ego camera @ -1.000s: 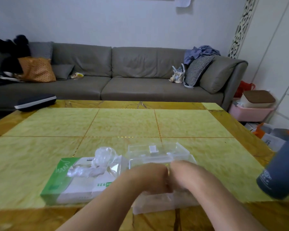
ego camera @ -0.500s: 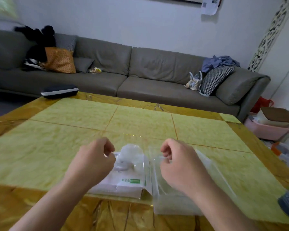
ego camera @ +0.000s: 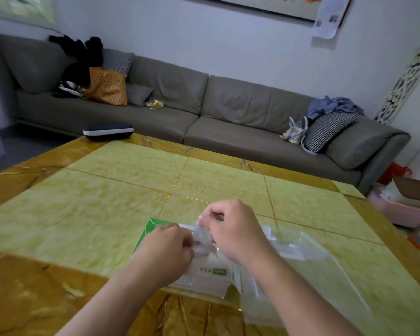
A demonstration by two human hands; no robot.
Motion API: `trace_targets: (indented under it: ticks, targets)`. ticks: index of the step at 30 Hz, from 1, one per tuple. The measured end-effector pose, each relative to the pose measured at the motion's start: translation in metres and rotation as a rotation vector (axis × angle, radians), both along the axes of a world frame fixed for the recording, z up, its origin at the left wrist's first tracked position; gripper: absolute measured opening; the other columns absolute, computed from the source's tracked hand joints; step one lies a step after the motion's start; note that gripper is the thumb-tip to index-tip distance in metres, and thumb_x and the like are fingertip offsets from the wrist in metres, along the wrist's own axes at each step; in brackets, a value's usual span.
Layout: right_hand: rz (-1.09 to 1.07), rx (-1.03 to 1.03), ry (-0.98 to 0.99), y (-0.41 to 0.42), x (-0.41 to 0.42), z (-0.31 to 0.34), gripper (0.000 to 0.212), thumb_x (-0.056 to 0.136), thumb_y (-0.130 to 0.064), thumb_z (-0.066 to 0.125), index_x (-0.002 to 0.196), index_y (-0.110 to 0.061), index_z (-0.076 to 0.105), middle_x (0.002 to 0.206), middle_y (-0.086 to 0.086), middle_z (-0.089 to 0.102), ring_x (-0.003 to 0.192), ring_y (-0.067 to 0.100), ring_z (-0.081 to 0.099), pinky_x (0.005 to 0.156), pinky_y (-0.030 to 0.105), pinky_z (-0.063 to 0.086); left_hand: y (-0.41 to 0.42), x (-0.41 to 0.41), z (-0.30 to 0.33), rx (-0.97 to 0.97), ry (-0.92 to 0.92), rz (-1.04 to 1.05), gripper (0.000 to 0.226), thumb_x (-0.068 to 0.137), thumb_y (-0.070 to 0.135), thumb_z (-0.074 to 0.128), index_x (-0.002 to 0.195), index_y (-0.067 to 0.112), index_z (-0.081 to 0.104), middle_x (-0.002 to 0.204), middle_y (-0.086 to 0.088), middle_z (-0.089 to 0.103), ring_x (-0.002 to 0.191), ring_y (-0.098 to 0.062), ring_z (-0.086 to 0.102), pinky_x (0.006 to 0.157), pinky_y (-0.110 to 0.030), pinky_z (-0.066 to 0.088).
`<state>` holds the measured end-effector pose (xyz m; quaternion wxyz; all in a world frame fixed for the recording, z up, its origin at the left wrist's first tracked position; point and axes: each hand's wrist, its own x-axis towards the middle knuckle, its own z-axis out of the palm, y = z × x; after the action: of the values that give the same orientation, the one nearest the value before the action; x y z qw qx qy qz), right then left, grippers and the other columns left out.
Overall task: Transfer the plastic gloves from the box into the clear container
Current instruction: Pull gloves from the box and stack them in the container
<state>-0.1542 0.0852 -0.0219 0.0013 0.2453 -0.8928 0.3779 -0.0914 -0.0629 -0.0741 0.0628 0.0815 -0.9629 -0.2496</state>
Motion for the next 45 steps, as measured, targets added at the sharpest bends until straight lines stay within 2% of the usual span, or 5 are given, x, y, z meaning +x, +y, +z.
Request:
trace_targets:
  ticks: [15,21,25,37,45]
  targets:
    - [0.155,-0.698,-0.067,0.056,0.009,0.056,0.027,0.1,-0.026,0.063,0.078,-0.016,0.073,0.072,0.018,0.054,0.069,0.023,0.05,0.071,0.03,0.045,0.002,0.004,0.002,-0.044,-0.114,0.0,0.02,0.092,0.039,0.04,0.09,0.028,0.057,0.088,0.01,0.051,0.088,-0.017,0.052,0.077,-0.032,0.047]
    - [0.097,-0.951,-0.289,0.093,0.002,0.059,0.016,0.097,-0.02,0.069,0.086,-0.008,0.066,0.079,0.012,0.06,0.075,0.025,0.059,0.075,0.037,0.051,0.012,0.015,0.048,0.699,0.124,0.056,0.038,0.093,0.0,0.058,0.105,0.036,0.064,0.074,0.01,0.074,0.064,-0.007,0.061,0.06,-0.022,0.048]
    - [-0.035,-0.853,-0.272,0.103,0.005,0.04,0.025,0.102,-0.025,0.064,0.09,-0.004,0.063,0.081,0.019,0.066,0.067,0.031,0.065,0.063,0.038,0.057,0.023,0.014,0.071,1.425,0.178,-0.284,0.038,0.101,0.024,0.05,0.127,0.002,0.066,0.125,-0.021,0.07,0.117,-0.041,0.065,0.104,-0.051,0.05]
    - [-0.152,-0.674,-0.248,0.122,0.001,0.017,0.032,0.099,-0.032,0.07,0.085,-0.005,0.062,0.063,0.014,0.057,0.054,0.026,0.051,0.047,0.036,0.042,0.065,-0.003,0.069,1.435,-0.119,-0.169,0.082,0.062,0.043,0.093,0.126,0.003,0.064,0.114,-0.026,0.073,0.108,-0.047,0.069,0.098,-0.057,0.054]
    - [-0.012,-0.724,-0.394,0.139,-0.002,0.018,0.037,0.095,0.01,0.064,0.118,-0.017,0.074,0.108,0.005,0.075,0.064,0.02,0.055,0.05,0.028,0.037,0.069,-0.002,0.063,1.197,-0.072,-0.24,0.018,0.087,0.013,0.072,0.101,0.003,0.078,0.097,-0.021,0.074,0.081,-0.027,0.069,0.073,-0.031,0.059]
